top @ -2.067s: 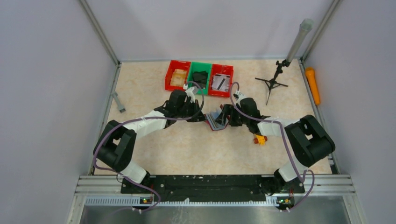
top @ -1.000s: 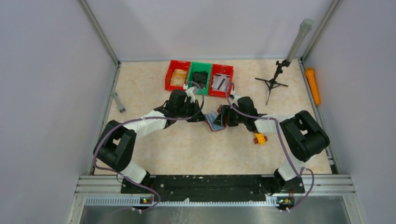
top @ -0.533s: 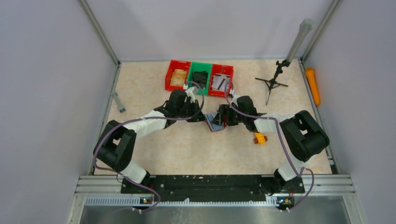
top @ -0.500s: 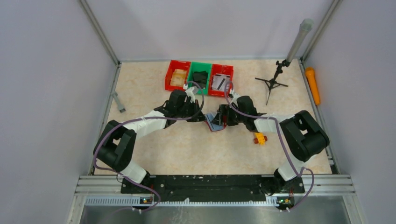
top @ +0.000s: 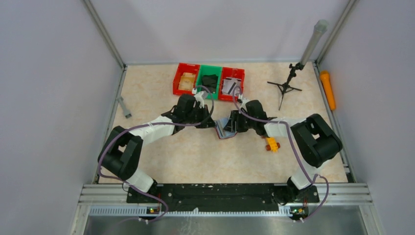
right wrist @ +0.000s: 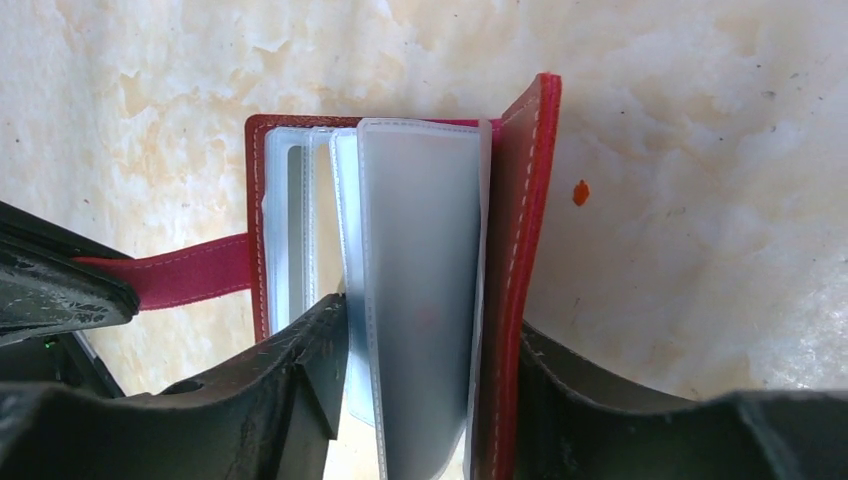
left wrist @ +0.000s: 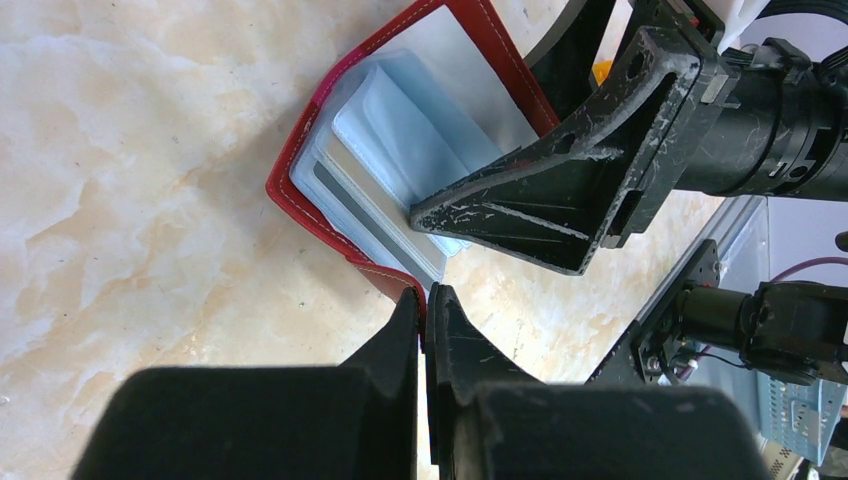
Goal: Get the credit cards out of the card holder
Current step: Open the card holder at the center of the board, then remove the credit card from the card holder.
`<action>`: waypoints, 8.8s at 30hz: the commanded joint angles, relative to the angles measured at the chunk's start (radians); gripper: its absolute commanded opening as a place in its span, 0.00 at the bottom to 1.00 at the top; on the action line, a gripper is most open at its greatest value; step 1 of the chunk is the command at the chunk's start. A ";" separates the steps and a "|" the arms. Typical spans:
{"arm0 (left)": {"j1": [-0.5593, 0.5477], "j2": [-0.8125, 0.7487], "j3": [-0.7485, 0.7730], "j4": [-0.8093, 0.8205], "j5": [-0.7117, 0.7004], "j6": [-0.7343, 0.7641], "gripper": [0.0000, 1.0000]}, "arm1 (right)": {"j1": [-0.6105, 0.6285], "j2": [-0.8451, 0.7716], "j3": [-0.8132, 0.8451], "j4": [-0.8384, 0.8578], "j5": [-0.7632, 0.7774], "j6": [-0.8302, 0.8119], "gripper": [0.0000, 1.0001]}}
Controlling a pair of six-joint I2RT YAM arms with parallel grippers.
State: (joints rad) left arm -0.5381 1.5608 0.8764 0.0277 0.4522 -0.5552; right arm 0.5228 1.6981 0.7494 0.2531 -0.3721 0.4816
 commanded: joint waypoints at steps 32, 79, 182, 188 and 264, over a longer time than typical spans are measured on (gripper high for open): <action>0.002 -0.039 0.042 -0.023 -0.057 0.043 0.01 | -0.039 -0.156 0.007 -0.283 0.584 -0.020 0.74; 0.010 0.191 0.206 -0.251 -0.105 0.058 0.02 | -0.040 -0.070 -0.024 -0.051 0.058 -0.012 0.19; 0.076 0.199 0.071 0.099 0.214 -0.079 0.00 | 0.072 0.007 0.074 -0.162 0.217 -0.053 0.40; 0.077 0.199 0.081 0.058 0.177 -0.064 0.00 | 0.069 -0.042 0.044 -0.143 0.252 -0.041 0.35; 0.076 0.048 0.042 -0.081 -0.135 -0.005 0.42 | -0.162 -0.171 -0.187 0.225 -0.100 0.131 0.02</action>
State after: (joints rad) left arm -0.4644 1.7275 0.9646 -0.1223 0.3626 -0.5732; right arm 0.3679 1.5810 0.5842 0.3676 -0.4366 0.6060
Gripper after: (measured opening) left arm 0.388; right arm 0.091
